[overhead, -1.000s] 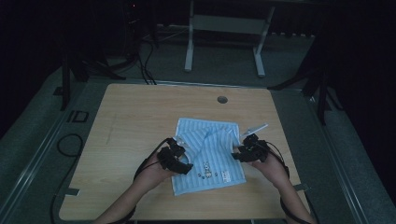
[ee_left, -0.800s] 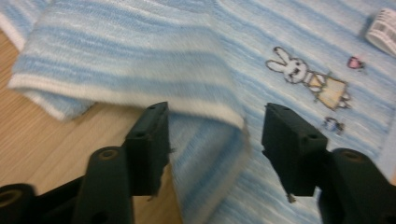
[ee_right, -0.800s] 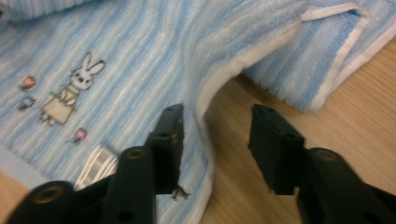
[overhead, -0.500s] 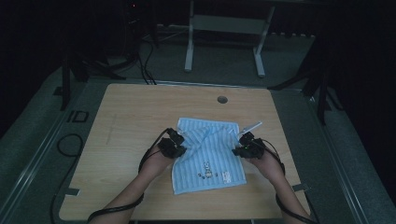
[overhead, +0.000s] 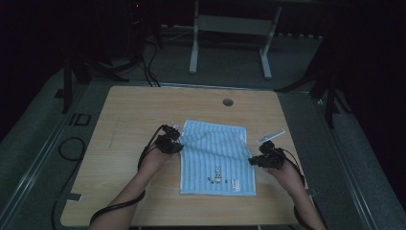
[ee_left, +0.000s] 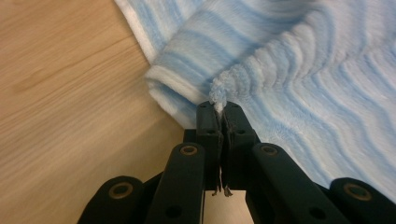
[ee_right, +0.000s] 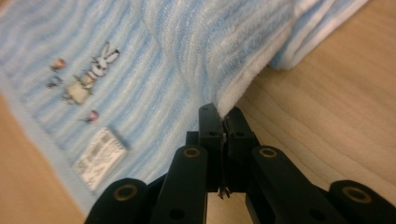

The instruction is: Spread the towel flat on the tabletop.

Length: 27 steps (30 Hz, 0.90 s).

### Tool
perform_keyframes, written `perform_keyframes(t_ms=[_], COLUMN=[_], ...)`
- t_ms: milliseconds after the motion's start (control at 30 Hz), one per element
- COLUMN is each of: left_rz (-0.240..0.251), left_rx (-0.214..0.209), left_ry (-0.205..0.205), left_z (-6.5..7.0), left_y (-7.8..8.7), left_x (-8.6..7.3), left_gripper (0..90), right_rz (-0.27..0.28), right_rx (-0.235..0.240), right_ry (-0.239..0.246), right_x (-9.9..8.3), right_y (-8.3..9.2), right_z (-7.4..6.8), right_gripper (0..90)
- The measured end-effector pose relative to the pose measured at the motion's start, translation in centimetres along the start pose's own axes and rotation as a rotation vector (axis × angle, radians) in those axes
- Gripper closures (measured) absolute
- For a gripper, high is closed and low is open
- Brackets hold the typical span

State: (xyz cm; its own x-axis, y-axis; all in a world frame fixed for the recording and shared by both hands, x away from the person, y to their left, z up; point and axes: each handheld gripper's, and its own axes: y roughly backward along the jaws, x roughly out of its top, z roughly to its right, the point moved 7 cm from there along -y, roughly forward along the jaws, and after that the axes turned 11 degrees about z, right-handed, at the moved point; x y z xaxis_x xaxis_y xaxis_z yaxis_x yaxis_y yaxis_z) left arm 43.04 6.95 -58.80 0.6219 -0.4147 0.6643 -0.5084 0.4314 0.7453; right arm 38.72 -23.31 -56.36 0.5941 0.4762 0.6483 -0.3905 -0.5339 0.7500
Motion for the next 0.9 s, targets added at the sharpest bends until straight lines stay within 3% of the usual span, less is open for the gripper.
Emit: perform_keyframes(t_ms=[233,400,567,667,700,767,800,833,867,900], left_rz=[-0.003,-0.008,-0.003,0.001,0.002,0.012,0.033,0.033,0.059,0.066], left_rx=[0.032,0.059,0.077,0.072,0.081,0.089,0.074,0.074,0.005,-0.024], left_ry=[0.012,0.032,0.049,0.050,0.033,0.029,0.033,0.033,0.021,0.011], left_z=[-1.0,-1.8,-2.6,-2.8,-2.9,-3.0,-2.8,-2.8,-1.8,-1.0], left_y=[-1.6,-2.4,-2.4,-1.9,-0.9,-0.3,1.3,1.3,3.0,3.8], left_x=[1.6,2.8,3.3,3.1,2.7,2.5,2.1,2.1,1.6,1.3], left_gripper=[86.8,86.5,84.5,78.9,66.0,61.1,52.8,52.2,52.2,52.3], right_rz=[-0.047,-0.041,-0.058,-0.061,-0.056,-0.043,-0.037,-0.029,-0.015,-0.002], right_rx=[-0.061,-0.121,-0.121,-0.129,-0.124,-0.126,-0.129,-0.130,-0.126,-0.113], right_ry=[-0.015,-0.039,-0.053,-0.033,-0.028,-0.025,-0.019,-0.011,-0.007,-0.006], right_x=[-0.2,1.4,2.6,2.9,3.0,3.0,2.7,2.6,2.5,2.3], right_y=[-2.6,-3.9,-4.7,-4.3,-3.3,-2.7,-1.1,-0.3,0.5,1.2], right_z=[1.9,4.2,5.0,4.8,4.6,4.6,4.5,4.3,4.1,3.7], right_gripper=[87.8,87.8,86.3,78.4,73.6,70.9,67.4,66.9,66.4,66.5])
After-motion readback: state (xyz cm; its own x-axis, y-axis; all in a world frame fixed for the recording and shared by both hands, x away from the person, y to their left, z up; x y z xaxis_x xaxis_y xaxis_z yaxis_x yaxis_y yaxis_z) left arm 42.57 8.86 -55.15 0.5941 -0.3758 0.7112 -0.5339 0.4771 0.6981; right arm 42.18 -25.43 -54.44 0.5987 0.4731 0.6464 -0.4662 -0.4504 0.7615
